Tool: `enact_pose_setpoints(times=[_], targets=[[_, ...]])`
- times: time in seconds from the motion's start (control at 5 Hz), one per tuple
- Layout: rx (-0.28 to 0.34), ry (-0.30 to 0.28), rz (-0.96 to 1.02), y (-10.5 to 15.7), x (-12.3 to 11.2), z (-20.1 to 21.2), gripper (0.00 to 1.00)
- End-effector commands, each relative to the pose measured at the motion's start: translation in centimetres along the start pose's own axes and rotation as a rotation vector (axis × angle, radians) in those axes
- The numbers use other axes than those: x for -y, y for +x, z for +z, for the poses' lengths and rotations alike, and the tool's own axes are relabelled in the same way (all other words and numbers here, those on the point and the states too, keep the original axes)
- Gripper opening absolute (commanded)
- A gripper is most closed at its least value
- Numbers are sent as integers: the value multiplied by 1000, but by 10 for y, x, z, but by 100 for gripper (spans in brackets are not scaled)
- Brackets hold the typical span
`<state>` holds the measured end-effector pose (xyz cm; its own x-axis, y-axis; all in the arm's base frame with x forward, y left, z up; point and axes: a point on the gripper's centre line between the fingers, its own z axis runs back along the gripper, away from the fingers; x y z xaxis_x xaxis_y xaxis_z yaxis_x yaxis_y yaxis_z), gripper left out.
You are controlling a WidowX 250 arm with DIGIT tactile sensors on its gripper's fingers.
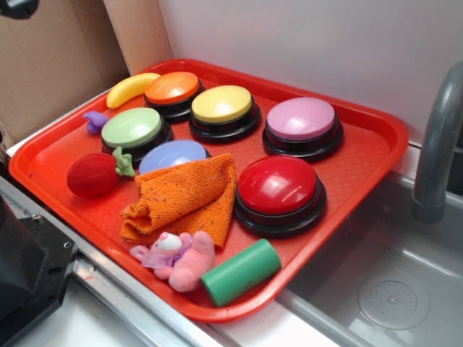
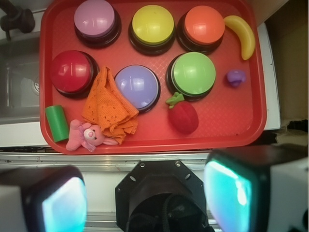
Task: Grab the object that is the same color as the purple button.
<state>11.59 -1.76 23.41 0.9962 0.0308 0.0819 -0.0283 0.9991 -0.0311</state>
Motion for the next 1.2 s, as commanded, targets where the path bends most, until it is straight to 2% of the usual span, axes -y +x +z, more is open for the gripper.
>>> enact_pose_setpoints(times=[0.0, 0.2, 0.4, 0.6, 0.8, 1.0], targets=[[0, 0, 0, 0, 0, 0, 100], [32, -10, 155, 11, -13, -15, 100], [132, -55, 369, 20, -26, -29, 100], [208, -47, 614, 32, -50, -53, 100], [222, 10, 835, 44, -81, -78, 100], [272, 34, 991, 55, -106, -102, 100]])
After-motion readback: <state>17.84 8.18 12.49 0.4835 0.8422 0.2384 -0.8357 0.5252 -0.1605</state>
